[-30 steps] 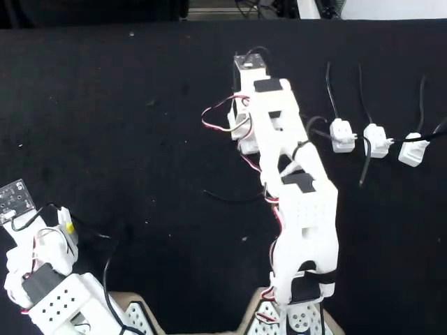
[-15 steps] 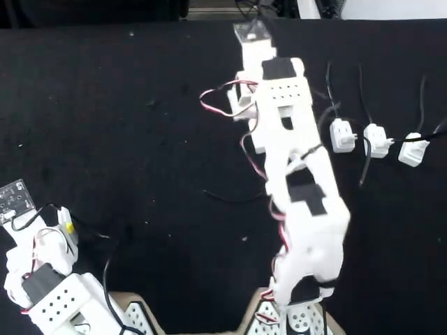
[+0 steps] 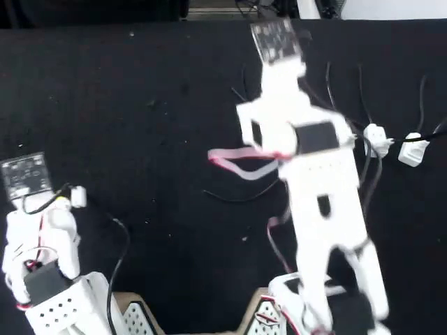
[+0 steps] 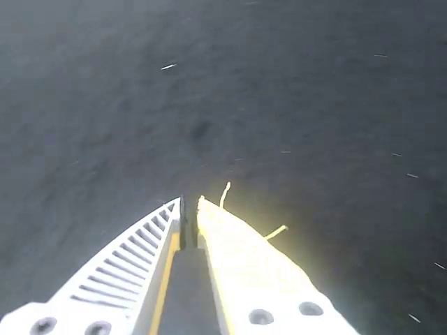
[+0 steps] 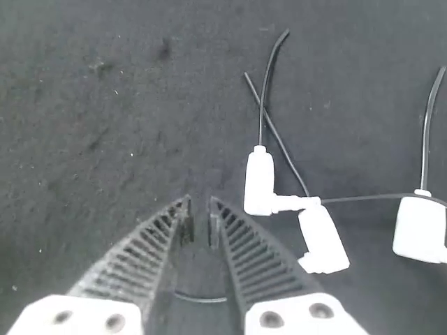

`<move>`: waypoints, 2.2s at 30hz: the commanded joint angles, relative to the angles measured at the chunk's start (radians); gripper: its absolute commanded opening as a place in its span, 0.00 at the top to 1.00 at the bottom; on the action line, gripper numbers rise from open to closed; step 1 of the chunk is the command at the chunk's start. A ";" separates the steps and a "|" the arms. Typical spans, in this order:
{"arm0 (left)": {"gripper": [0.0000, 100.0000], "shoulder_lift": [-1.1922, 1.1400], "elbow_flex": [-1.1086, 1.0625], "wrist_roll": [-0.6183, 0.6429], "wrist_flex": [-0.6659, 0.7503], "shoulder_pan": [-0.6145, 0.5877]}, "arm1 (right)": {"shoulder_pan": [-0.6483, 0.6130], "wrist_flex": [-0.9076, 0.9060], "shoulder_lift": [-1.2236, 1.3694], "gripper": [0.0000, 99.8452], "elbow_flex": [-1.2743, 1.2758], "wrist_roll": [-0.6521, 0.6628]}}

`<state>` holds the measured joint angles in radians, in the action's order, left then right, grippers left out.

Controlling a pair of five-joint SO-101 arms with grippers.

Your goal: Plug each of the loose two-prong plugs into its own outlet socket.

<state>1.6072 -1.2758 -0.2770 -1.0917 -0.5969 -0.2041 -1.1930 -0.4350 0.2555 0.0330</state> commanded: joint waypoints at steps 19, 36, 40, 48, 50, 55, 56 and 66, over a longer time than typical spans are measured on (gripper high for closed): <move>0.95 0.072 -0.266 0.032 0.035 0.217 | 0.014 0.132 -1.340 0.91 1.239 -0.114; 0.95 0.201 -0.424 0.428 -0.074 0.395 | 0.020 -0.081 -1.460 0.99 1.428 -0.106; 0.95 0.201 -0.424 0.425 -0.121 0.386 | 0.021 -0.110 -1.458 0.99 1.428 -0.107; 0.95 0.199 -0.424 0.427 -0.172 0.390 | 0.020 -0.110 -1.458 0.99 1.428 -0.106; 0.95 0.199 -0.424 0.427 -0.172 0.389 | 0.020 -0.110 -1.460 0.99 1.428 -0.106; 0.95 0.206 -0.424 0.427 -0.176 0.387 | 0.025 -0.110 -1.460 0.99 1.428 -0.106; 0.95 0.218 -0.424 0.427 -0.178 0.394 | 0.031 -0.110 -1.460 0.99 1.428 -0.106; 0.95 0.219 -0.424 0.428 -0.178 0.427 | 0.068 -0.110 -1.460 0.99 1.429 -0.106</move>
<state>1.8251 -1.6794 0.1557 -1.2666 -0.1995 -0.1565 -1.2973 -1.7990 1.6824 -0.0729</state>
